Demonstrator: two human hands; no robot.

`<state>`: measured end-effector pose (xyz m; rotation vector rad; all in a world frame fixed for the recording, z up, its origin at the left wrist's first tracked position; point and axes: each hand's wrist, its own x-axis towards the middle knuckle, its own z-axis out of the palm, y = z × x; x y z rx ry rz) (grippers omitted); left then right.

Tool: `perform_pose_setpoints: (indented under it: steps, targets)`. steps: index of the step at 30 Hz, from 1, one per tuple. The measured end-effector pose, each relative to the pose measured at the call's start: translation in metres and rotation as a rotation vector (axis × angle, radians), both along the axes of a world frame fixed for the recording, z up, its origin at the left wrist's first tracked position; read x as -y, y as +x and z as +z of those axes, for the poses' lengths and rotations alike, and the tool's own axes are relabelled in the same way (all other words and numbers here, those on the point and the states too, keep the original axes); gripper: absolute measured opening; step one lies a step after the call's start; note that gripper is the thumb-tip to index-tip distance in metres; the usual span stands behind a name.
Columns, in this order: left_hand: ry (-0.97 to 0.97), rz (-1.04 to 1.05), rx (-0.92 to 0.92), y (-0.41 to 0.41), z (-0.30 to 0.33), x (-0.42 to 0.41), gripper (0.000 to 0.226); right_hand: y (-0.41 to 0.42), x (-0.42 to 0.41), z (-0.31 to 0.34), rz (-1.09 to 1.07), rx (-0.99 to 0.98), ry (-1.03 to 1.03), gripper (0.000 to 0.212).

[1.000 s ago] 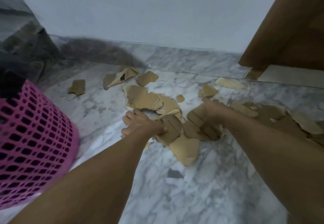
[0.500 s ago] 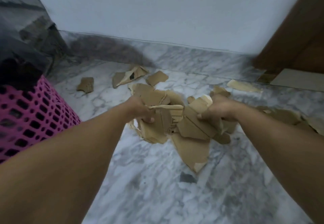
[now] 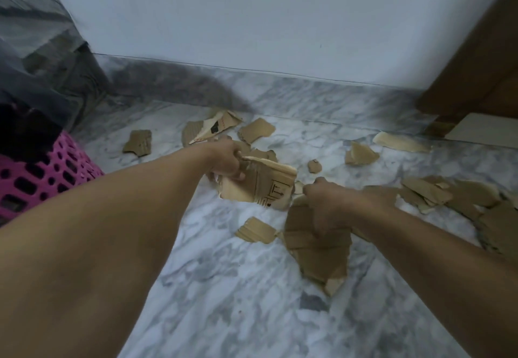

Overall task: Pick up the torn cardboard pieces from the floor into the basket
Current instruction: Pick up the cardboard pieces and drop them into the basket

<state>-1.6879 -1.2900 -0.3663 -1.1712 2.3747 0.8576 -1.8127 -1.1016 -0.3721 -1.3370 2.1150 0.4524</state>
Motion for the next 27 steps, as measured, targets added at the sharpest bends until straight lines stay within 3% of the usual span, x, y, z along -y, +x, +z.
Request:
perform_pose_setpoints:
  steps: [4, 9, 12, 16, 19, 23, 27]
  targets:
    - [-0.081, -0.055, -0.032, -0.024, -0.015, 0.005, 0.068, 0.01, -0.021, -0.009, 0.085, -0.061, -0.098, 0.102]
    - [-0.068, -0.124, 0.069, -0.031, -0.029, 0.004, 0.122, 0.001, -0.03, -0.011, 0.085, -0.031, -0.148, 0.098]
    - [-0.129, -0.16, 0.088, -0.032, -0.029, 0.003, 0.112, -0.002, -0.033, -0.015, 0.055, -0.044, -0.167, 0.08]
    - [-0.223, -0.154, 0.111, -0.026, -0.029, -0.002, 0.113, -0.002, -0.041, -0.022, 0.043, -0.031, -0.221, 0.075]
    - [-0.223, -0.086, 0.148, -0.019, -0.031, -0.009, 0.097, 0.0, -0.048, -0.023, 0.062, -0.019, -0.269, 0.069]
    - [-0.138, 0.029, 0.004, -0.01, -0.025, -0.022, 0.09, 0.001, -0.048, -0.026, 0.12, -0.068, -0.277, 0.075]
    - [-0.131, 0.131, -0.07, 0.003, -0.02, -0.036, 0.084, 0.001, -0.055, -0.026, 0.034, -0.001, -0.241, 0.075]
